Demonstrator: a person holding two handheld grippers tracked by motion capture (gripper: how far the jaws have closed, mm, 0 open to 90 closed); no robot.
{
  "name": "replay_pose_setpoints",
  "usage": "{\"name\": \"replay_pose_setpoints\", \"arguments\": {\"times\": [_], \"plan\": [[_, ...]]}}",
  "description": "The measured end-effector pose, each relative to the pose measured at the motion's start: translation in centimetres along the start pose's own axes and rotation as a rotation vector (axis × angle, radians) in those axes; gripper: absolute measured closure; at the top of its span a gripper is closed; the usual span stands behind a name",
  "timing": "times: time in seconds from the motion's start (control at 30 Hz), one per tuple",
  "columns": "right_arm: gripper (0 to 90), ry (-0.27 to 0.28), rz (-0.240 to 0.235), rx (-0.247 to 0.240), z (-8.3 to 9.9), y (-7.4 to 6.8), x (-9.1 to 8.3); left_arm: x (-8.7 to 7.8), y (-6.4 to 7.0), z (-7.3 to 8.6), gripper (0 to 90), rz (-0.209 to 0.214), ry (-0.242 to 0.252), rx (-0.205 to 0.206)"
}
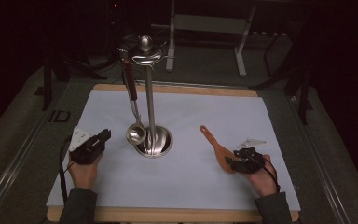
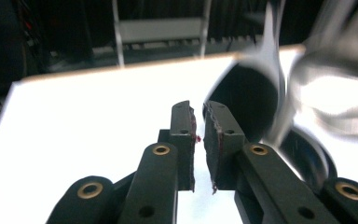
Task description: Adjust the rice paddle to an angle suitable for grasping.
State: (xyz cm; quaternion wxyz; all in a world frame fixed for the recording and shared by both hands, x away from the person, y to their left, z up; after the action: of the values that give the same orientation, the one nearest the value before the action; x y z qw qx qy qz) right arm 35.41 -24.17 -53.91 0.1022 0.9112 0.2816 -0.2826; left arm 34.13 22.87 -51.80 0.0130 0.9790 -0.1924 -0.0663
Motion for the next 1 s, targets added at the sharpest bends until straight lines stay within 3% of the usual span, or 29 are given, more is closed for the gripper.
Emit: {"name": "replay_pose_setpoints", "arguments": {"times": [0.03,0.17,0.3,0.5,0.9,0.93,1.0], "plan": [[52.4,-0.005,-0.001,-0.001,-0.1,-0.1,0.3,0.0,0.0,0.0,81.3,0.0,0.0,0.0],[53.3,-0.013,0.005,-0.011,-0.7,0.0,1.5,-0.4,0.1,3.1,79.7,0.01,-0.074,0.002],[54.2,-0.014,0.016,-0.013,-1.5,0.2,2.8,-0.6,-0.2,4.1,78.2,0.011,-0.109,-0.011],[55.6,-0.022,0.016,-0.023,-2.5,0.4,4.7,-0.2,-0.3,4.9,77.4,0.007,-0.137,-0.016],[55.5,-0.079,0.023,-0.042,-4.1,0.9,7.9,-0.1,0.2,5.2,76.6,0.002,-0.16,0.045],[55.5,-0.119,0.028,-0.051,-4.3,0.9,8.8,-0.1,0.3,5.2,76.4,0.004,-0.163,0.051],[55.2,-0.137,0.031,-0.06,-4.5,0.9,9.4,-0.1,0.3,5.2,76.3,0.005,-0.163,0.054]]}}
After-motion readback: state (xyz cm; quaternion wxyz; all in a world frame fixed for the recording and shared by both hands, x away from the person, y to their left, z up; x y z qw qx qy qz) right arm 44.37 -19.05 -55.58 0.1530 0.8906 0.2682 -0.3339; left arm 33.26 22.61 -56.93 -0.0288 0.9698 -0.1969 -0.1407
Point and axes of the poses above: each handheld gripper's, and its own axes: x roughly forward along the jaws, z roughly out of its underside, y roughly to its right, the point moved 6 cm from there along x, roughly forward along the jaws, and after that the axes turned 14 degrees about y, right-handed, at the moved point
